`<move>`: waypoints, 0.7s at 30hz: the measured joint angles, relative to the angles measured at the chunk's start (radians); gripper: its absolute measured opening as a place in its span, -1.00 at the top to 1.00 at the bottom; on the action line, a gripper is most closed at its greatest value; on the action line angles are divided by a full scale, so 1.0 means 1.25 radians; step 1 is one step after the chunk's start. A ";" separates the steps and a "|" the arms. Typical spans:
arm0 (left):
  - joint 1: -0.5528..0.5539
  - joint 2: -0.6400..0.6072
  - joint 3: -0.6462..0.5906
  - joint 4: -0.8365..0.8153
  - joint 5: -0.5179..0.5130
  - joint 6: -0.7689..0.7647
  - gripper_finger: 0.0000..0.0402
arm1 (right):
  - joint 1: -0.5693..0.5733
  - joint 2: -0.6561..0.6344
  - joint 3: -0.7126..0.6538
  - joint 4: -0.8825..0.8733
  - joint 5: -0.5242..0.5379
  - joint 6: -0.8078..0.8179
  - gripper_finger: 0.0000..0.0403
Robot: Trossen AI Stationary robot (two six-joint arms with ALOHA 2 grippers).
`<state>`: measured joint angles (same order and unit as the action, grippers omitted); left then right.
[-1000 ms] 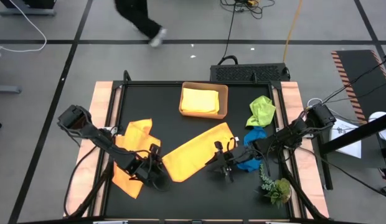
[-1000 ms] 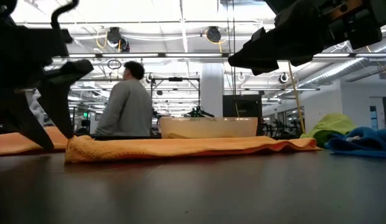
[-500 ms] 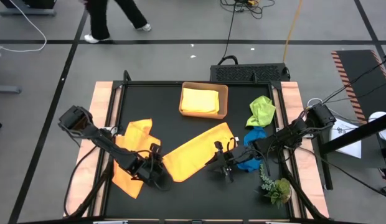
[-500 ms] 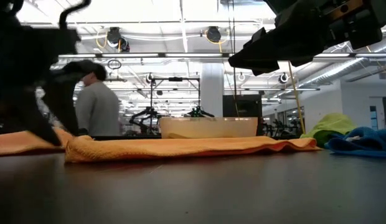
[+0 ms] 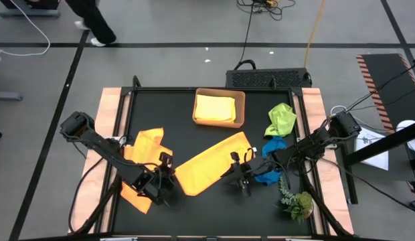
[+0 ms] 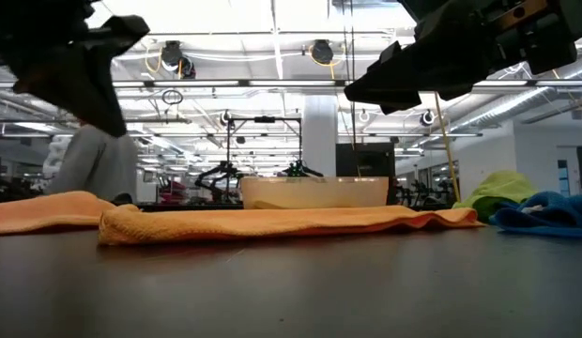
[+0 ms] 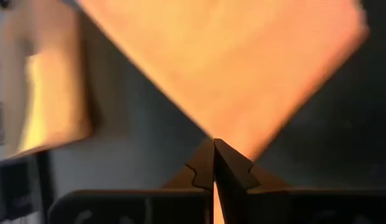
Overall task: Fold microfiber towels
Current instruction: Fold the right orange towel
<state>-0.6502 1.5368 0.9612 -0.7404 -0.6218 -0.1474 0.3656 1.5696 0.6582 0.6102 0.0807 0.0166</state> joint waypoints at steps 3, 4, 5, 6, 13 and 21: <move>0.000 0.000 0.011 -0.020 -0.033 -0.029 0.98 | 0.000 0.000 0.000 0.002 0.000 -0.001 0.40; 0.002 0.000 0.011 -0.018 -0.033 -0.029 0.98 | 0.000 0.000 0.000 0.003 0.000 -0.001 0.40; 0.004 0.000 0.009 -0.013 -0.032 -0.020 0.99 | 0.000 0.000 0.000 0.003 0.000 -0.001 0.40; 0.006 0.000 0.004 -0.005 -0.023 -0.007 0.98 | 0.000 0.000 0.000 0.004 0.000 -0.001 0.40; 0.031 0.000 -0.038 0.018 0.055 0.006 0.39 | 0.000 0.000 0.000 0.005 0.001 -0.003 0.40; 0.022 0.000 -0.124 0.158 0.068 0.052 -0.37 | -0.001 0.000 0.000 0.005 0.002 -0.005 0.40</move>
<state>-0.6229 1.5372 0.8064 -0.5433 -0.5374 -0.0828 0.3649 1.5696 0.6582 0.6163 0.0833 0.0105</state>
